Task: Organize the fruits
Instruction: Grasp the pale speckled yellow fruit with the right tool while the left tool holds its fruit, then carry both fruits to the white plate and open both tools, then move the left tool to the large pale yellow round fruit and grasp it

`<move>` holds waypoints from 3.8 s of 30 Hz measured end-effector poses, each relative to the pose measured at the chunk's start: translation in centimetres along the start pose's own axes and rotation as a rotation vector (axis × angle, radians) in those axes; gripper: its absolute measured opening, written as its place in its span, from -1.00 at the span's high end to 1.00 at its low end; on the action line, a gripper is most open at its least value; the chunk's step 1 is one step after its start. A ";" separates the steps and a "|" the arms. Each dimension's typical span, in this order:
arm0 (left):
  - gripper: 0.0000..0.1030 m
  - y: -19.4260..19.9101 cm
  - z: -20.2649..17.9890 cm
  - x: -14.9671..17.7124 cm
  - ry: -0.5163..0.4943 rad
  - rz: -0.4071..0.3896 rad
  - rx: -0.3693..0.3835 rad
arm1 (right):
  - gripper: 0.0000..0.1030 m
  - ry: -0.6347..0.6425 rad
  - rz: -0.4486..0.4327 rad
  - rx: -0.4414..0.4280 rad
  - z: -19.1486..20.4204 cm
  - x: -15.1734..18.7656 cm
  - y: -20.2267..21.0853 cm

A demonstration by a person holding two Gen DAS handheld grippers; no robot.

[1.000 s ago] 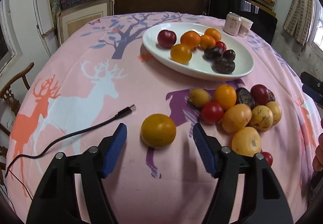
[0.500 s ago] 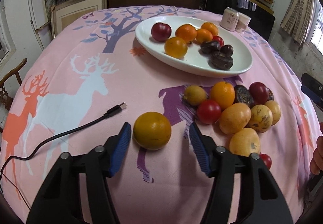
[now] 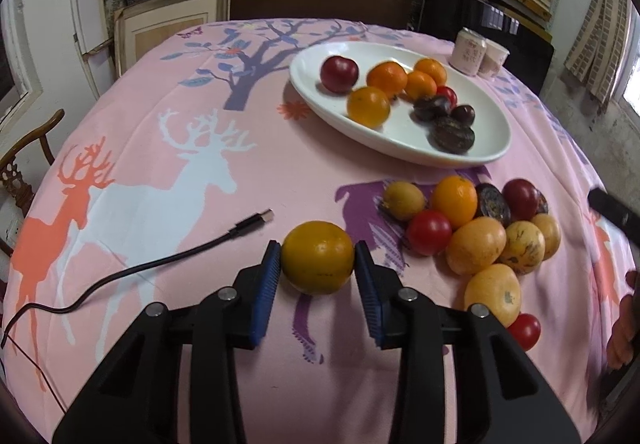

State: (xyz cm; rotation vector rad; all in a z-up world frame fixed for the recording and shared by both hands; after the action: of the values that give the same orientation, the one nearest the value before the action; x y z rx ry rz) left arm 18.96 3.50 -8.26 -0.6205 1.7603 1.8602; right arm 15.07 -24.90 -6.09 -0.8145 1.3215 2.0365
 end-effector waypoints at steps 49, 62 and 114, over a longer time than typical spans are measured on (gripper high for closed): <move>0.28 0.6 -0.5 0.1 -0.028 -0.015 0.024 | 0.22 0.027 0.187 0.085 -0.4 3.0 -2.9; 0.28 2.0 -4.8 -6.1 -0.076 -0.106 0.081 | 0.22 0.032 0.091 0.027 0.6 -2.4 -2.1; -0.53 5.9 -6.1 2.5 -0.155 -0.139 0.167 | -0.81 -0.145 -0.055 0.027 -2.5 -0.4 0.3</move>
State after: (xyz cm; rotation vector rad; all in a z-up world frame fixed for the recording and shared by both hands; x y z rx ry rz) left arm 13.21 -2.70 -5.62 -0.5065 1.7047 1.6047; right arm 15.56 -27.34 -6.46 -0.6697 1.2301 1.9909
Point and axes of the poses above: each gripper's, at about its wrist camera, not at the fingertips, and y roughly against the way its jaws point, z to its left, x to its underside, the point moved 1 cm from there along -y, roughly the way its jaws point, and after that the axes turned 9 degrees about -x, right-handed, at the moved point
